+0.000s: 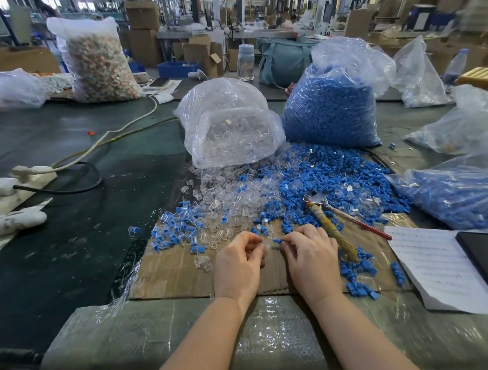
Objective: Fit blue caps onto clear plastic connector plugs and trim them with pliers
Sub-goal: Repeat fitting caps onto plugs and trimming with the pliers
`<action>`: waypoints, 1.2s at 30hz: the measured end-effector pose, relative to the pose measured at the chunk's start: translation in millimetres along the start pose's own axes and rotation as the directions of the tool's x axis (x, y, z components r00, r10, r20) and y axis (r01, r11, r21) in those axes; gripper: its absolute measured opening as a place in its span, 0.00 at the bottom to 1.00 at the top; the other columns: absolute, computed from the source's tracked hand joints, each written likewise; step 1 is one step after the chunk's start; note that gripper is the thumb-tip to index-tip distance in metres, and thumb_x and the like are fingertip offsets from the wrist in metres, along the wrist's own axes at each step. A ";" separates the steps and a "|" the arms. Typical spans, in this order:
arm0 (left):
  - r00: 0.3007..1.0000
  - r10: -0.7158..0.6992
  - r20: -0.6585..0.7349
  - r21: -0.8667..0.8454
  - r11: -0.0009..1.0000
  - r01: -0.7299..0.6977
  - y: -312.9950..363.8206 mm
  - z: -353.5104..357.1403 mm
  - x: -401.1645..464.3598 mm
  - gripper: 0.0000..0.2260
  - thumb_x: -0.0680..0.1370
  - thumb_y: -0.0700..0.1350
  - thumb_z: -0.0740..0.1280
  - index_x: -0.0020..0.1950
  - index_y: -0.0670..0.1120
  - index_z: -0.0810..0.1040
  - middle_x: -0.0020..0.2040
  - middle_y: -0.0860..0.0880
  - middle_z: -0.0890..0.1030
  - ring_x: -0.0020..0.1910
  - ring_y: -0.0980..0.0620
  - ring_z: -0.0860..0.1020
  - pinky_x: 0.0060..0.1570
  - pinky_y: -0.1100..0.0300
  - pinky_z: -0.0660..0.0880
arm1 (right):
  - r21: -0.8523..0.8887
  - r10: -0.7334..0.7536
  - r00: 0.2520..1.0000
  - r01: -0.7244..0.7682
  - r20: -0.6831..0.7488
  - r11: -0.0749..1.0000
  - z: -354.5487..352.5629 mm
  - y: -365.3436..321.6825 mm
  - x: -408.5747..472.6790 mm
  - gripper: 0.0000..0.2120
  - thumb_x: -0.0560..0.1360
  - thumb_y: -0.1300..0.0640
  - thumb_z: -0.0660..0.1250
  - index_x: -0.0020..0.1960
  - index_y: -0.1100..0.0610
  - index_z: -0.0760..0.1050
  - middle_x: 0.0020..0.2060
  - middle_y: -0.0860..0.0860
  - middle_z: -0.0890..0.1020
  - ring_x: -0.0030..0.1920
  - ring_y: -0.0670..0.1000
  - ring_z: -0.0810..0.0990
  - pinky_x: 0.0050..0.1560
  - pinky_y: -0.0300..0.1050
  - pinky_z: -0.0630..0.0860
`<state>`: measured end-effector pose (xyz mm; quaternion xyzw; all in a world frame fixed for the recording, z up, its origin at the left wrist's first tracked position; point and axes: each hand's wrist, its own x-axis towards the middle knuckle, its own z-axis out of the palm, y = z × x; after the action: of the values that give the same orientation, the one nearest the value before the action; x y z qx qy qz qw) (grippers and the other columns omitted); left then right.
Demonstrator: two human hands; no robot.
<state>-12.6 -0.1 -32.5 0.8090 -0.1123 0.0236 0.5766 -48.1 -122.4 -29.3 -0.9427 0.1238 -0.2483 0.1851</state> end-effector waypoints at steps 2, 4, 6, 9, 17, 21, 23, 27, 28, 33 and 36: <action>1.000 -0.007 -0.010 -0.014 1.000 0.007 -1.2 0.6 0.7 0.13 0.75 0.40 0.69 0.40 0.59 0.75 0.37 0.56 0.80 0.37 0.58 0.80 0.42 0.59 0.80 | 0.057 -0.048 0.999 0.049 -0.025 0.997 -1.4 -1.0 -0.6 0.03 0.74 0.59 0.68 0.43 0.58 0.80 0.42 0.52 0.78 0.45 0.56 0.75 0.48 0.50 0.67; 1.000 -0.021 -0.020 -0.030 0.999 0.021 -2.1 1.1 1.4 0.13 0.75 0.39 0.68 0.40 0.58 0.75 0.37 0.54 0.80 0.37 0.55 0.80 0.42 0.57 0.80 | 0.107 -0.094 0.995 0.099 -0.045 0.989 -3.0 -2.7 -1.5 0.02 0.74 0.60 0.68 0.43 0.58 0.78 0.40 0.52 0.79 0.43 0.56 0.76 0.46 0.51 0.70; 0.999 -0.037 -0.030 -0.052 0.998 0.035 -2.6 1.4 1.8 0.13 0.75 0.38 0.68 0.40 0.57 0.75 0.37 0.54 0.80 0.36 0.56 0.80 0.42 0.57 0.80 | 0.133 -0.128 0.991 0.132 -0.036 0.982 -4.2 -3.9 -1.9 0.03 0.74 0.61 0.68 0.42 0.58 0.77 0.38 0.52 0.79 0.42 0.56 0.76 0.45 0.51 0.71; 0.999 -0.041 -0.035 -0.078 0.996 0.039 -2.2 1.6 1.4 0.14 0.75 0.37 0.68 0.40 0.57 0.75 0.36 0.54 0.80 0.34 0.61 0.79 0.39 0.62 0.79 | 0.070 -0.167 0.985 0.163 0.043 0.984 -2.6 -2.8 -2.2 0.06 0.75 0.58 0.66 0.41 0.58 0.76 0.38 0.51 0.79 0.43 0.55 0.75 0.45 0.51 0.70; 1.000 0.013 0.010 0.022 1.000 -0.014 -0.6 -1.2 0.2 0.15 0.75 0.39 0.68 0.38 0.60 0.75 0.37 0.56 0.81 0.37 0.58 0.80 0.42 0.62 0.79 | 0.051 -0.159 0.982 0.154 0.101 0.987 -4.0 -3.6 -2.8 0.08 0.73 0.55 0.66 0.38 0.57 0.74 0.36 0.50 0.79 0.42 0.53 0.75 0.46 0.48 0.68; 0.999 0.038 0.025 0.078 0.996 -0.040 -0.4 -2.3 -0.9 0.13 0.75 0.40 0.69 0.39 0.59 0.76 0.37 0.57 0.81 0.38 0.59 0.79 0.42 0.65 0.78 | 0.077 -0.163 0.984 0.157 0.071 0.985 -5.7 -5.0 -3.5 0.08 0.72 0.56 0.68 0.36 0.57 0.73 0.34 0.50 0.78 0.39 0.54 0.75 0.43 0.49 0.70; 0.998 0.041 0.053 0.075 0.996 -0.045 -0.1 -1.7 -1.4 0.11 0.75 0.40 0.69 0.40 0.57 0.78 0.37 0.57 0.81 0.39 0.58 0.79 0.43 0.64 0.78 | 0.088 -0.173 0.983 0.167 0.064 0.982 -5.8 -5.3 -3.6 0.09 0.72 0.57 0.69 0.35 0.57 0.73 0.34 0.50 0.78 0.39 0.54 0.75 0.43 0.50 0.71; 0.997 0.026 0.078 0.059 0.998 -0.031 0.9 -1.7 -1.3 0.10 0.75 0.40 0.69 0.41 0.56 0.78 0.38 0.57 0.81 0.39 0.58 0.80 0.44 0.60 0.78 | 0.098 -0.190 0.980 0.184 0.055 0.978 -5.7 -5.3 -4.4 0.08 0.72 0.58 0.69 0.36 0.59 0.74 0.34 0.51 0.78 0.39 0.54 0.75 0.43 0.50 0.72; 0.997 0.020 0.079 0.047 0.999 -0.024 0.9 -1.8 -1.2 0.10 0.75 0.40 0.69 0.41 0.56 0.78 0.38 0.56 0.82 0.39 0.58 0.80 0.44 0.61 0.78 | 0.104 -0.195 0.980 0.189 0.050 0.976 -6.1 -5.3 -4.4 0.07 0.72 0.59 0.69 0.36 0.59 0.75 0.34 0.51 0.78 0.39 0.54 0.75 0.42 0.50 0.73; 0.998 -0.039 0.052 -0.054 0.998 0.042 1.6 -2.1 -0.5 0.12 0.75 0.39 0.68 0.39 0.56 0.77 0.34 0.54 0.81 0.33 0.58 0.79 0.38 0.62 0.79 | 0.177 -0.222 0.975 0.222 -0.024 0.959 -8.7 -6.0 -4.5 0.07 0.71 0.60 0.71 0.36 0.59 0.77 0.33 0.50 0.78 0.36 0.53 0.75 0.37 0.48 0.74; 0.995 -0.086 0.046 -0.134 0.987 0.092 1.2 -2.1 0.6 0.11 0.76 0.37 0.67 0.40 0.54 0.77 0.34 0.52 0.81 0.34 0.57 0.80 0.36 0.64 0.78 | 0.206 -0.234 0.970 0.243 -0.067 0.948 -9.1 -6.1 -5.0 0.04 0.70 0.62 0.72 0.39 0.59 0.77 0.35 0.50 0.78 0.37 0.51 0.75 0.38 0.45 0.74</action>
<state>-12.1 1.4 -30.6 0.7723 -0.0887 -0.0259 0.6285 -56.1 -117.9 -21.6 -0.9200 -0.0145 -0.3005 0.2511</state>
